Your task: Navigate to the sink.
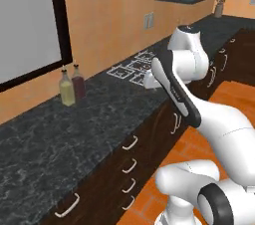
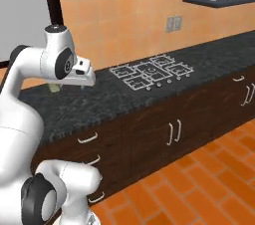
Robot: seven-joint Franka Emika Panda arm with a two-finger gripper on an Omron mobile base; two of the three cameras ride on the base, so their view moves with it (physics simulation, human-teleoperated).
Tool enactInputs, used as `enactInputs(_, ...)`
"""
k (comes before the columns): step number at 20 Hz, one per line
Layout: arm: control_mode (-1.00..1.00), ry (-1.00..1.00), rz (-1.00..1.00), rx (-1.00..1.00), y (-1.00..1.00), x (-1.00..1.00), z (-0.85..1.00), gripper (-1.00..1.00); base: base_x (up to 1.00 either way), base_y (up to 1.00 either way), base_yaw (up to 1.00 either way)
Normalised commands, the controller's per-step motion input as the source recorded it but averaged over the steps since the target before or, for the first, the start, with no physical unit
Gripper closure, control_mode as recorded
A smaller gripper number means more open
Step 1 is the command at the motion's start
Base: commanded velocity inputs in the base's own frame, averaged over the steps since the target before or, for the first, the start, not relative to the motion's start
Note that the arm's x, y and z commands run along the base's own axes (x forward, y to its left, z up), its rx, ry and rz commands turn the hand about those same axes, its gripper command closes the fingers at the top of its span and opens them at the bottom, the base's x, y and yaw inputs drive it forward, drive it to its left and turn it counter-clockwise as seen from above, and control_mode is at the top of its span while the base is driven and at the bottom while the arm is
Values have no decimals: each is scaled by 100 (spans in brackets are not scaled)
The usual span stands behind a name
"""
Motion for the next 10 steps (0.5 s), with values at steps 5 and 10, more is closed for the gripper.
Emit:
enactInputs(5, 100, 0, 0, 0, 0, 0, 0, -100, -1, -1, -76)
enactInputs(10, 100, 0, 0, 0, 0, 0, 0, -100, 2, -10, -65)
